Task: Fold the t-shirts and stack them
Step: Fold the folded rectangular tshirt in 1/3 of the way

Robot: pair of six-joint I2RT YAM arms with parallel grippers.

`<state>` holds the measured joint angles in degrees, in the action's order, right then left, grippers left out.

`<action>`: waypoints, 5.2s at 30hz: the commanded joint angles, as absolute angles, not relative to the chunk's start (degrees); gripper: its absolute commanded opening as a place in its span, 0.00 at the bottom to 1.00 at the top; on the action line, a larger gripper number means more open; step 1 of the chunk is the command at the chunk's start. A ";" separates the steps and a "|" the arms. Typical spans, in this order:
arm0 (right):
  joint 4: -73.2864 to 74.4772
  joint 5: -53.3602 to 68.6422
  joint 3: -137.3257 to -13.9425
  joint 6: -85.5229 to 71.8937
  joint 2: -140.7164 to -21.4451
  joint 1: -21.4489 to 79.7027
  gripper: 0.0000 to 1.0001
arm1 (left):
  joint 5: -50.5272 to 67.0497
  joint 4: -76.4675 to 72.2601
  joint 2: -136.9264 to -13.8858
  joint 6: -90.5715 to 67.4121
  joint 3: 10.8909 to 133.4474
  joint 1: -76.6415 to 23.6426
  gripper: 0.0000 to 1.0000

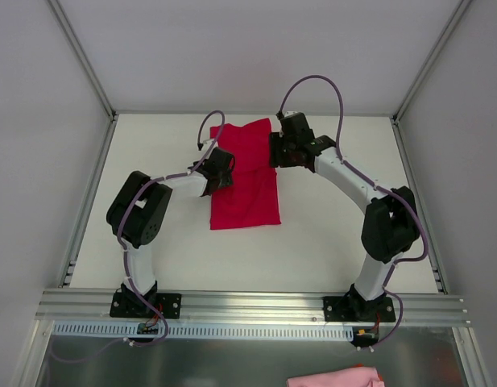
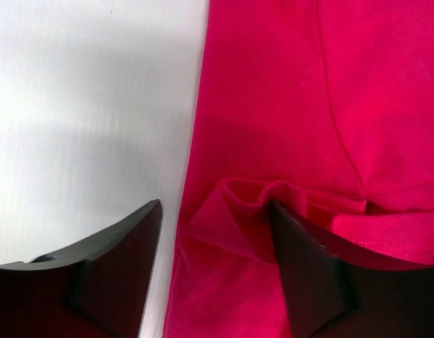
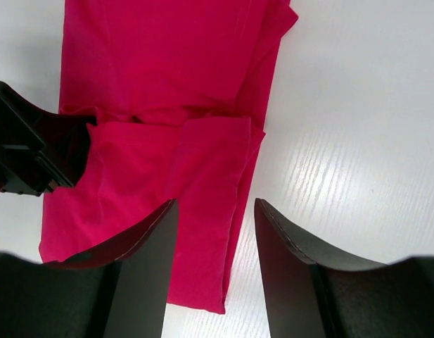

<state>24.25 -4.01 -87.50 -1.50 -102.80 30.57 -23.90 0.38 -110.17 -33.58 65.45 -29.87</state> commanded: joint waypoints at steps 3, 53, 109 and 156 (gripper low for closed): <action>24.17 -2.37 -85.70 -3.43 -101.95 30.67 0.51 | -19.60 0.26 -113.47 -34.89 65.04 -29.36 0.51; 18.81 6.24 -88.24 -1.14 -116.54 35.33 0.36 | -28.65 7.29 -101.25 -35.16 63.63 -30.06 0.69; 31.02 -26.60 -85.69 2.11 -108.81 36.30 0.36 | -32.96 -7.21 -100.46 -29.09 55.20 -36.12 0.33; 11.69 -23.64 -53.96 1.41 -79.98 40.78 0.24 | -35.25 -1.14 -100.37 -27.86 61.35 -33.93 0.66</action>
